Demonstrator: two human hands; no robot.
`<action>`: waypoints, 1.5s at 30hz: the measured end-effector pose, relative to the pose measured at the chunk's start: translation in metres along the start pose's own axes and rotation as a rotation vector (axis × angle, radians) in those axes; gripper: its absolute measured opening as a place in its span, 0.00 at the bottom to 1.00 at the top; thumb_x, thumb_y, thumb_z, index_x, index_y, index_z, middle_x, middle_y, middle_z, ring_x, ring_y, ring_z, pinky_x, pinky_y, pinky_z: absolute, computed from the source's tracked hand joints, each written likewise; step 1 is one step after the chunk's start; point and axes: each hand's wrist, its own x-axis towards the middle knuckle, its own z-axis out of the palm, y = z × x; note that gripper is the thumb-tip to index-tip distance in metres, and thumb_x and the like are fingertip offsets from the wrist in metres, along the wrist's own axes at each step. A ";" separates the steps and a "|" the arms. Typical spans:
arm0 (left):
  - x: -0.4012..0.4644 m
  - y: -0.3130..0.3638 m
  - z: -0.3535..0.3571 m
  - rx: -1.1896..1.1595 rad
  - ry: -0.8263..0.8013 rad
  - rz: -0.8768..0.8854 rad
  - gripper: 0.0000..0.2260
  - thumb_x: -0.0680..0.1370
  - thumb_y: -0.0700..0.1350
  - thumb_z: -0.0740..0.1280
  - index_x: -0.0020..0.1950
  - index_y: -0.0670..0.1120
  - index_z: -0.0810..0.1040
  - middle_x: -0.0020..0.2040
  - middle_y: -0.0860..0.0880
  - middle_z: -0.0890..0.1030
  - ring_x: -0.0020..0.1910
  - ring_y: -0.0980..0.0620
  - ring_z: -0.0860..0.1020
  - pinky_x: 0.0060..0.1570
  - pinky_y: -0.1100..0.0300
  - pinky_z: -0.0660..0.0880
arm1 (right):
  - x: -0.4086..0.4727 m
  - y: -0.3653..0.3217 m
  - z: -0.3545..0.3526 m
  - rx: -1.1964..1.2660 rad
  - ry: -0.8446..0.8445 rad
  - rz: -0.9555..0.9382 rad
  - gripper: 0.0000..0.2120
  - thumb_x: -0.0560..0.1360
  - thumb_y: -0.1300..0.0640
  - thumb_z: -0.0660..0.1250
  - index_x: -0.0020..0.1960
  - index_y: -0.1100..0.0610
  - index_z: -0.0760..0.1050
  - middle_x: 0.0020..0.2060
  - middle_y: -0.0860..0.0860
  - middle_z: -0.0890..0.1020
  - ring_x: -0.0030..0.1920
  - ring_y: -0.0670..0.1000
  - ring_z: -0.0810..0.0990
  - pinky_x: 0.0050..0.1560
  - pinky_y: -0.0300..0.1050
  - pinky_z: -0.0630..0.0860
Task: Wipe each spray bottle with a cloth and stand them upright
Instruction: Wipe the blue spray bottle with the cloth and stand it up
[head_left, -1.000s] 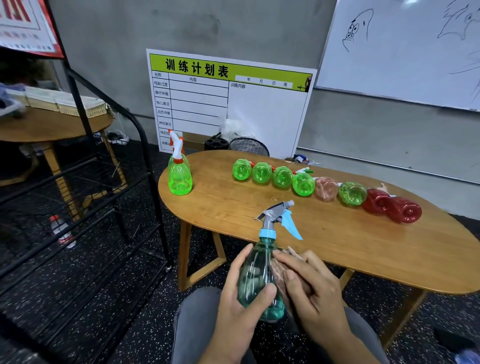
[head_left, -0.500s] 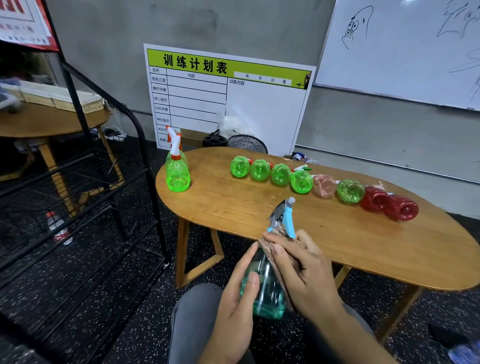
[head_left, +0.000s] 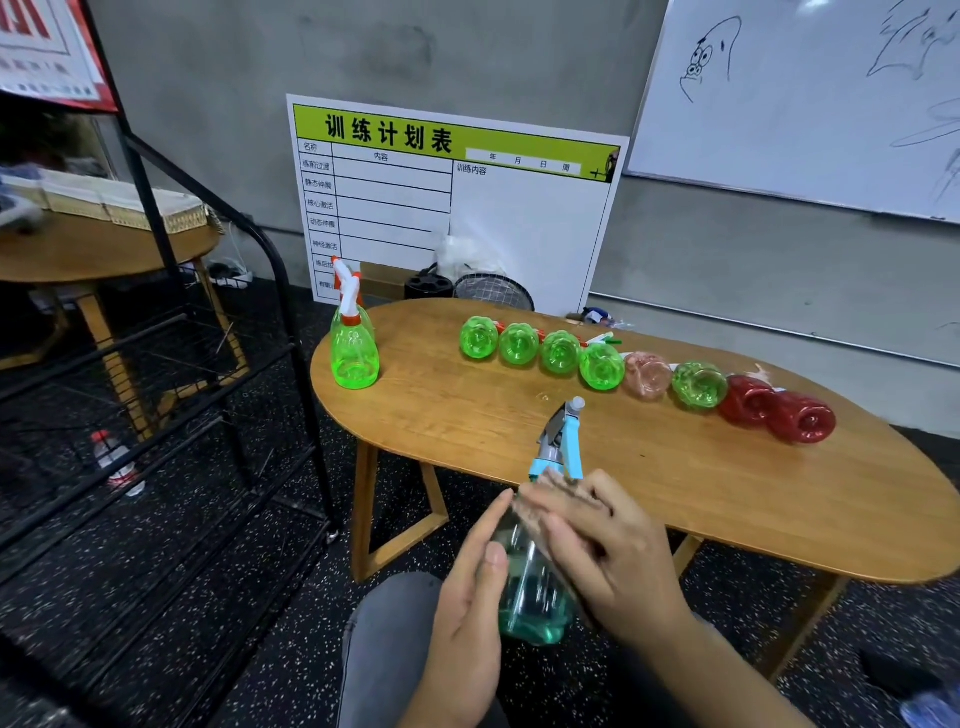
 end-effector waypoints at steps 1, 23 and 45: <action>0.000 -0.001 0.000 0.002 -0.001 0.004 0.19 0.84 0.55 0.60 0.75 0.62 0.75 0.70 0.61 0.80 0.70 0.57 0.79 0.62 0.63 0.78 | 0.005 0.001 0.000 0.030 0.024 0.074 0.16 0.85 0.43 0.58 0.67 0.41 0.79 0.45 0.36 0.71 0.37 0.42 0.74 0.31 0.30 0.69; 0.001 0.000 -0.003 -0.008 0.023 0.013 0.22 0.81 0.53 0.60 0.76 0.57 0.73 0.68 0.62 0.81 0.68 0.58 0.80 0.61 0.64 0.78 | 0.009 -0.004 0.009 0.012 0.102 0.133 0.15 0.84 0.42 0.60 0.64 0.42 0.82 0.43 0.38 0.70 0.36 0.43 0.73 0.31 0.34 0.68; -0.004 0.007 0.000 0.008 -0.041 0.002 0.20 0.82 0.59 0.65 0.74 0.65 0.74 0.70 0.62 0.79 0.70 0.58 0.78 0.64 0.63 0.77 | 0.001 0.000 0.005 0.205 0.106 0.170 0.17 0.84 0.42 0.62 0.65 0.46 0.83 0.41 0.42 0.72 0.36 0.43 0.73 0.35 0.30 0.66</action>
